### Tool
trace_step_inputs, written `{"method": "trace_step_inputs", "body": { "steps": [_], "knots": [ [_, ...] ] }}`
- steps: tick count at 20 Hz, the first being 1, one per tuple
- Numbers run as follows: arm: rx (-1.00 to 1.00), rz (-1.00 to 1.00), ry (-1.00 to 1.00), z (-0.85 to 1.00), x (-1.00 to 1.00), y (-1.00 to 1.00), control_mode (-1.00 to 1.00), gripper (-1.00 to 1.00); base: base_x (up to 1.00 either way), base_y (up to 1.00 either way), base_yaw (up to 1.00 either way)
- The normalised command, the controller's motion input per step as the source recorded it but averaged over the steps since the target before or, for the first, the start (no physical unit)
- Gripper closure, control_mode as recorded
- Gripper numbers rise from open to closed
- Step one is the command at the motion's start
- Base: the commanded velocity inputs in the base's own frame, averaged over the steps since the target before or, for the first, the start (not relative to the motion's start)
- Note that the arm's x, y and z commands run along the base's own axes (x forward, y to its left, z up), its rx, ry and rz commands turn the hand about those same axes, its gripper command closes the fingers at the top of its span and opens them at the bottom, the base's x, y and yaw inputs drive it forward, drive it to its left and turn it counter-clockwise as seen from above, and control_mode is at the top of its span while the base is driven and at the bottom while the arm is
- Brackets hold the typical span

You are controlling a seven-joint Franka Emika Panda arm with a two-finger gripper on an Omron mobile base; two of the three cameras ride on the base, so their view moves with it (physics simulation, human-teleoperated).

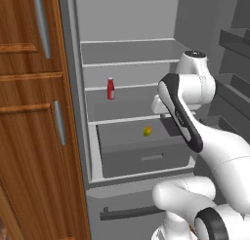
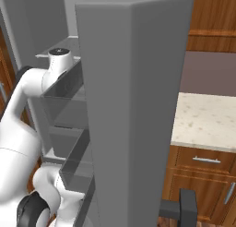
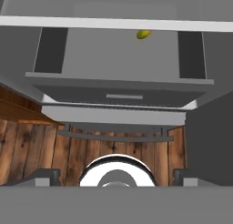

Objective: Fully open the fridge drawer.

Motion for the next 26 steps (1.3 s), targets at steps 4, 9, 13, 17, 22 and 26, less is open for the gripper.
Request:
{"method": "trace_step_inputs", "body": {
  "steps": [4, 9, 13, 17, 22, 26],
  "knots": [
    [0.00, 0.00, 0.00, -0.21, -0.06, 0.00, -1.00, -1.00, 0.00, 0.00, 0.00],
    [0.00, 0.00, 0.00, -0.09, 0.00, 0.00, 1.00, -1.00, -0.04, -0.01, 0.00],
    [0.00, 0.00, 0.00, 0.00, 0.00, 0.00, 1.00, -1.00, -0.21, -0.09, 0.00],
    [0.00, 0.00, 0.00, 0.00, 0.00, 0.00, 1.00, -1.00, -0.36, -0.06, 0.00],
    [0.00, 0.00, 0.00, 0.00, 0.00, 0.00, 1.00, -1.00, -0.47, 0.00, 0.00],
    [0.00, 0.00, 0.00, 0.00, 0.00, 0.00, 1.00, -1.00, -0.40, 0.00, 0.00]
  ]
}}
